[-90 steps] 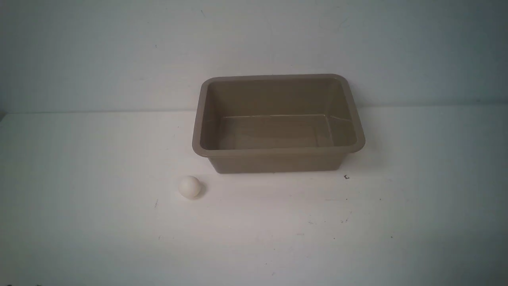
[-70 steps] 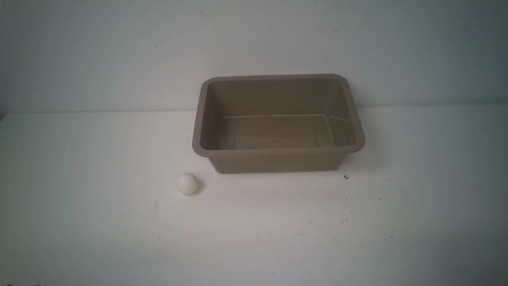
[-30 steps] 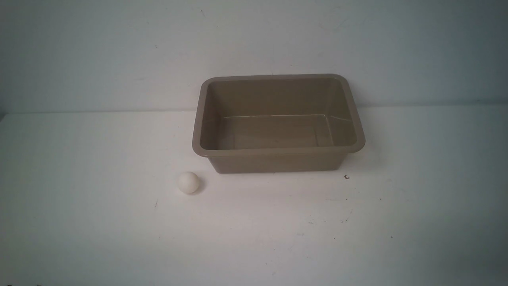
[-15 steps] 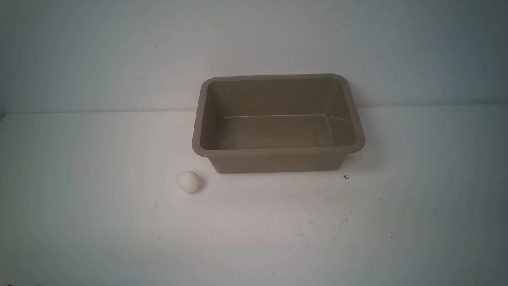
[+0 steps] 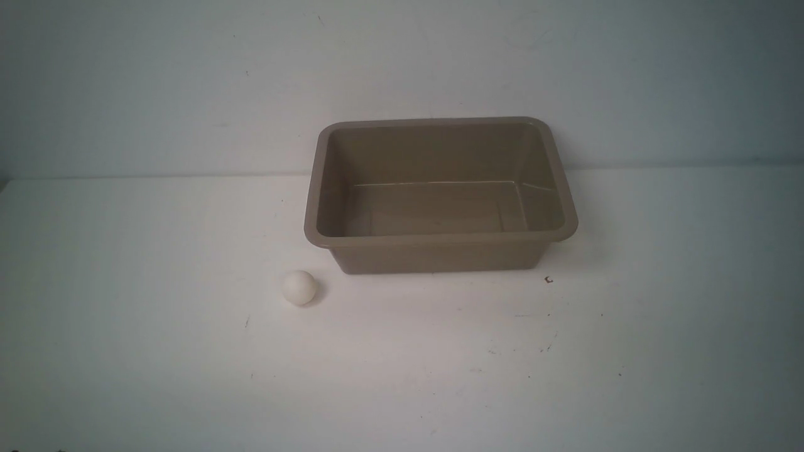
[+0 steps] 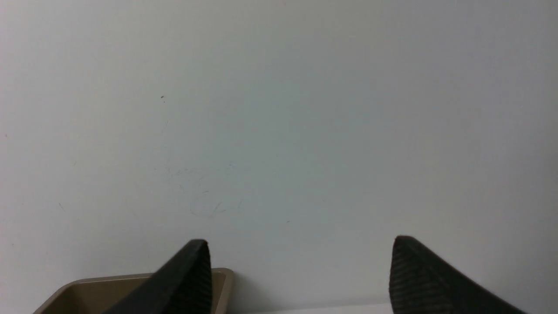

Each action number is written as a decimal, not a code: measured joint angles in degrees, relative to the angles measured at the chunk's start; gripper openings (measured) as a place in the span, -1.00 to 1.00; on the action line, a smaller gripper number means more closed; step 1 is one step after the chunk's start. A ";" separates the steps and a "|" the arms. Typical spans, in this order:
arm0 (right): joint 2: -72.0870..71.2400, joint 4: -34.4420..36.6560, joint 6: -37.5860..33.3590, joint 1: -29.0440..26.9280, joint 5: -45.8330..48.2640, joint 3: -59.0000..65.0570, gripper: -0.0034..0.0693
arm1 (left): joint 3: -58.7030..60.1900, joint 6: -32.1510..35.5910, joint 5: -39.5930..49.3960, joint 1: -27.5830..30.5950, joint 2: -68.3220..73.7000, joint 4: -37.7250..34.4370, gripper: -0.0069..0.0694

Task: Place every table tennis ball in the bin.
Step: Use the left arm to clamp the table tennis ball closest to it, then use the left arm to put the table tennis ball into the box

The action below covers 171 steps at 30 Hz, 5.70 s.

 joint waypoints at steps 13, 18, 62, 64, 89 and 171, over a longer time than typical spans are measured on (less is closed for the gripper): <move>0.00 1.71 0.00 0.00 4.79 -0.05 0.45 | 0.00 0.00 -0.18 0.00 0.00 -0.57 -0.14; 0.00 7.56 -3.68 0.00 8.85 -0.05 0.45 | 0.31 -0.17 -1.54 0.00 0.00 -7.45 -0.14; 0.00 13.83 -16.23 0.00 17.46 -0.05 0.45 | -0.92 24.14 2.30 0.00 0.00 -63.49 0.18; 0.00 13.83 -16.23 0.00 17.46 -0.05 0.45 | -4.21 32.10 5.19 0.00 0.00 -64.48 0.28; 6.96 26.08 -27.91 0.00 17.93 -0.05 0.45 | -35.88 33.37 19.01 0.00 35.60 -18.29 0.31; 45.30 33.61 -50.97 0.00 9.13 -8.16 0.45 | -72.12 82.49 3.74 -8.59 99.57 -51.72 0.03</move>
